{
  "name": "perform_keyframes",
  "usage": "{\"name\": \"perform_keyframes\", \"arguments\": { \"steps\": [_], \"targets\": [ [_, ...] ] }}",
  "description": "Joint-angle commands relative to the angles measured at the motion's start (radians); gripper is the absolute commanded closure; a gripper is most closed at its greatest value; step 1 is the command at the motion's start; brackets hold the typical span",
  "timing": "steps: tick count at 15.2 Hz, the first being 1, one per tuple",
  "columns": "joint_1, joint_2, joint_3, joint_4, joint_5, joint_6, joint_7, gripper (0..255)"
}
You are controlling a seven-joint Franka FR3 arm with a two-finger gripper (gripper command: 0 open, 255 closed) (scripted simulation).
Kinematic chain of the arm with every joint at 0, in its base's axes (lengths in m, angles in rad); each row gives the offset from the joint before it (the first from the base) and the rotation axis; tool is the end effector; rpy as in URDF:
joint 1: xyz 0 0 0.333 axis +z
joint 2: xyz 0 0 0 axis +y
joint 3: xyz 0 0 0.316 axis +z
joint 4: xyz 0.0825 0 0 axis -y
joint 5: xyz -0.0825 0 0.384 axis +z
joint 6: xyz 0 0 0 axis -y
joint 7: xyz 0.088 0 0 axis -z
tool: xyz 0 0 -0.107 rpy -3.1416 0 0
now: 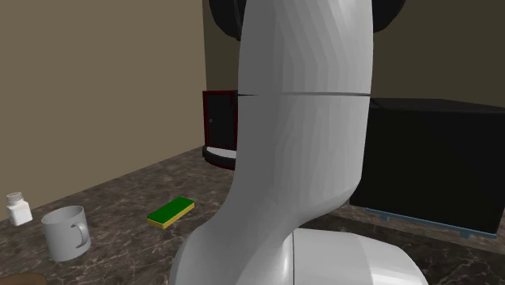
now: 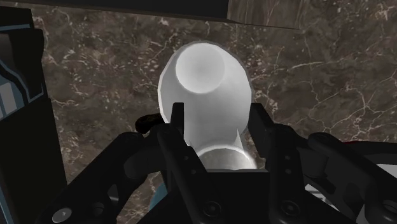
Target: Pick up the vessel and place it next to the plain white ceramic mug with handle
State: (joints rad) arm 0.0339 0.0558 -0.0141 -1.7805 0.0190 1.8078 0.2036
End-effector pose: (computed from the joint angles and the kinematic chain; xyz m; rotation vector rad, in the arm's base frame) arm 0.5770 0.0132 0.5133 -3.1130 0.2943 0.0473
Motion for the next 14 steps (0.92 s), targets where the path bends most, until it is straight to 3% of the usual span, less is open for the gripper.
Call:
{"name": "perform_keyframes", "arguments": {
  "steps": [1,14],
  "targets": [
    [0.000,0.000,0.000,0.000,0.000,0.000,0.000,255],
    [0.000,0.006,0.000,0.169,-0.001,-0.163,0.002,255]
  ]
}}
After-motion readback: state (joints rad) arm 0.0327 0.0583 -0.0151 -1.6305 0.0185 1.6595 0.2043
